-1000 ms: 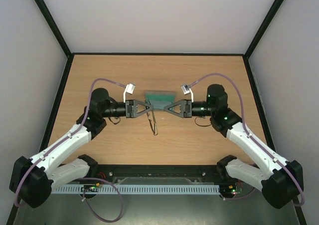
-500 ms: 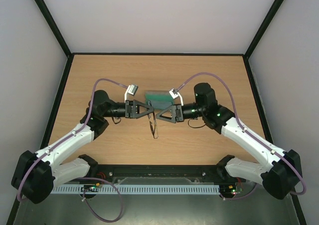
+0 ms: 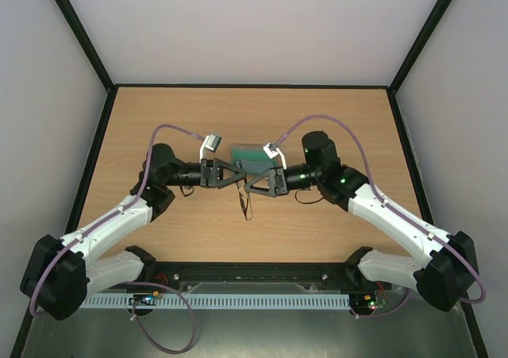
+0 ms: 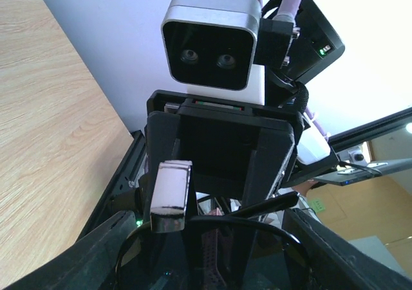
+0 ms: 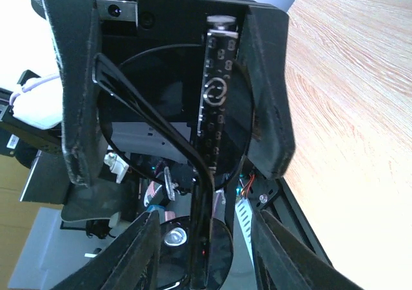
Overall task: Organize the sunglasses
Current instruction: Fold the sunglasses.
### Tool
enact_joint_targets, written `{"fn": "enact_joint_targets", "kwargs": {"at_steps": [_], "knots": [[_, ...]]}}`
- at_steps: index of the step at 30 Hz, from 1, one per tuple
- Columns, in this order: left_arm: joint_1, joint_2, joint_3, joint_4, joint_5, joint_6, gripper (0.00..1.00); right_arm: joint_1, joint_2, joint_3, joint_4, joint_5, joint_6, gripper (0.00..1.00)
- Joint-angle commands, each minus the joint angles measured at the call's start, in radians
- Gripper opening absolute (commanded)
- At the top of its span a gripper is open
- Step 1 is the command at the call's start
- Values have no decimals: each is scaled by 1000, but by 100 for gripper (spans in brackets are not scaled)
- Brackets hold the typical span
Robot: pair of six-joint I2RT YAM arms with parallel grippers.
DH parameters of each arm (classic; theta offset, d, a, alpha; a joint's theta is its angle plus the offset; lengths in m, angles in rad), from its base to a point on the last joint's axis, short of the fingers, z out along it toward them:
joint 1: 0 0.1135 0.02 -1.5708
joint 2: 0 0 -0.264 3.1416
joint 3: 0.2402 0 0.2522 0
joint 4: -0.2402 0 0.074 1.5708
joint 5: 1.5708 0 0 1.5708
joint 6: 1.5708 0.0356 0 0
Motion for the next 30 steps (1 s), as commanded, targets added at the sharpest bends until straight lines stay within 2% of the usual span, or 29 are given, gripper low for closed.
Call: {"fn": "enact_joint_targets", "kwargs": {"at_steps": [1,15,24,30], "knots": [[2,4,-11,53,15,-5,64,13,7,40,3,-12,-11,40],[2,20,-7,68,15,-13,64,26,33,52,-11,-6,-30,25],[2,24,-8,70,17,-11,67,30,41,48,-4,-8,-23,2],[4,21,-2,50,13,-1,76,30,40,48,-5,6,-19,1]]}}
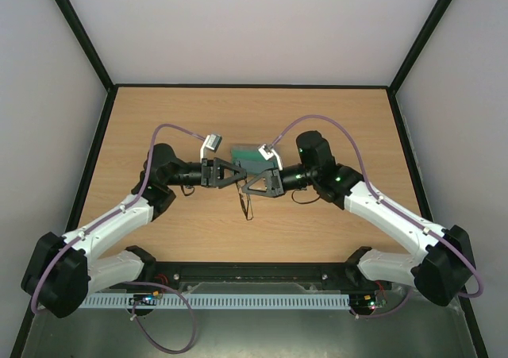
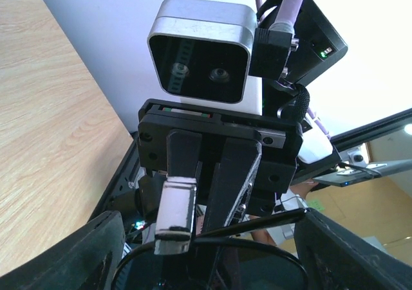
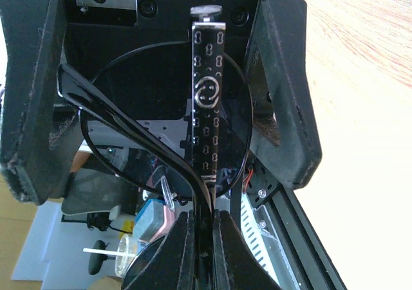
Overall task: Organize the sunglasses
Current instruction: Fold the sunglasses.
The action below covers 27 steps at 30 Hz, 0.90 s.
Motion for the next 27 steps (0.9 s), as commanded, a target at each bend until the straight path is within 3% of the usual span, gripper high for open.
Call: {"fn": "enact_joint_targets", "kwargs": {"at_steps": [1,5,10,14,15,21,27], "knots": [[9,-2,9,6,12,16,76,5,-3,32,-4,20,-7,1],[102,-53,58,-117,2,74,83,4,-9,47,-95,117,-43,1],[252,-110,117,-372,-85,164,90,1,0,138,-329,387,-164,1],[264,-87,76,-562,-201,244,91,-37,14,206,-450,592,-183,1],[263,-80,47,-577,-224,250,97,-58,14,214,-464,620,-181,1],[248,-28,-133,-455,-322,204,99,-164,7,234,-500,715,-173,1],[221,209,-153,-218,-387,91,97,-207,20,226,-477,729,-156,1]]}}
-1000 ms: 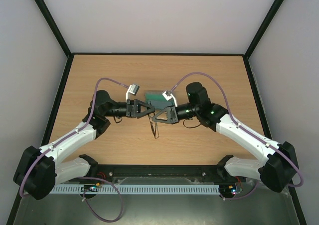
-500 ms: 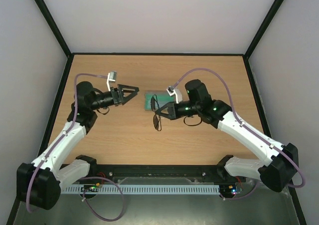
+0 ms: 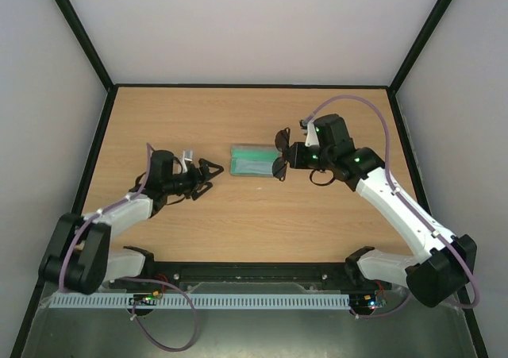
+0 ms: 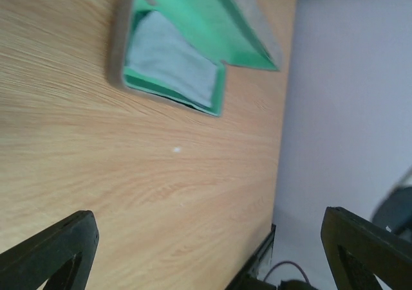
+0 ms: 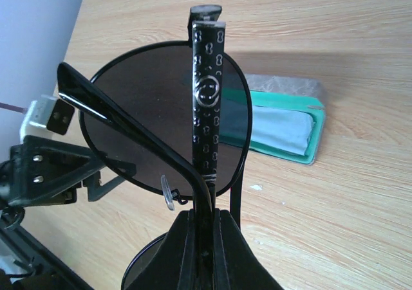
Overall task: Organize the sunglasses
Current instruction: Adjust the sunglasses case at the center of the board.
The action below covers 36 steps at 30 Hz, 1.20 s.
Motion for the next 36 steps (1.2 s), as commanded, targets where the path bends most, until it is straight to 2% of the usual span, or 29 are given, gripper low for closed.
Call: {"fn": "enact_joint_targets", "kwargs": {"at_steps": [1,4,7,8,11,14,20,36], "knots": [[-51,137,4,210,-79,-95,96,-23,10,23,-11,45,3,1],[-131,230,19,302,-135,-144,96,-33,12,26,-7,42,6,1],[-150,307,-15,432,-198,-219,92,-42,12,33,-5,40,11,1],[-152,329,-29,485,-211,-245,88,-45,12,34,-5,37,11,1],[-155,400,-50,589,-239,-299,67,-48,7,35,-6,34,14,1],[-155,469,-38,640,-258,-314,50,-52,-1,35,-10,34,12,1],[-163,614,27,752,-247,-358,35,-60,-14,32,-14,29,9,1],[-152,812,255,658,-246,-283,35,-64,-56,-1,-22,35,8,1]]}}
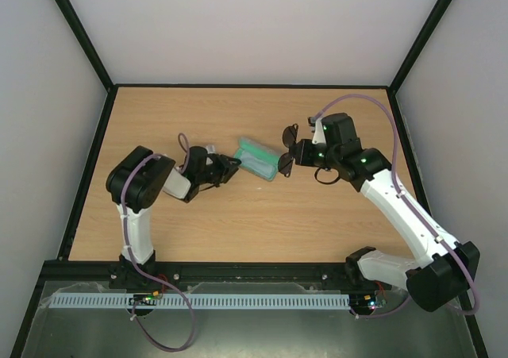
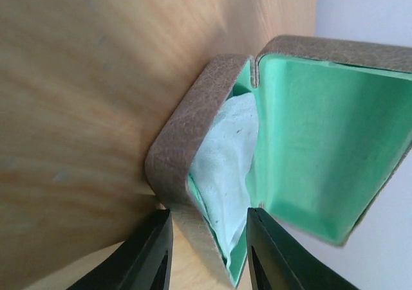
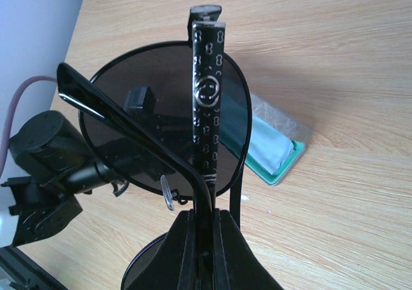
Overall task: Organize the sunglasses
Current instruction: Adjust the sunglasses case at the center of the board.
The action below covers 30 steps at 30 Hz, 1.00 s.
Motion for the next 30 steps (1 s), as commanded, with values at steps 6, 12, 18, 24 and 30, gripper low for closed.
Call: {"fn": "enact_joint_targets", "kwargs": {"at_steps": [6,12,18,24,30], "knots": [[6,91,159,-93,5,81,36,-7,-48,-14,-17,12,-3,1],[8,114,230,-146,10,112,37,-8,-53,-20,-16,10,-6,1],[5,130,287,-188,21,137,38,-8,-60,-22,-20,13,-6,1],[-4,137,330,-251,23,177,38,-8,-69,-21,-22,10,-3,1],[-22,141,331,-249,21,183,38,-8,-73,-22,-28,10,-3,1]]}}
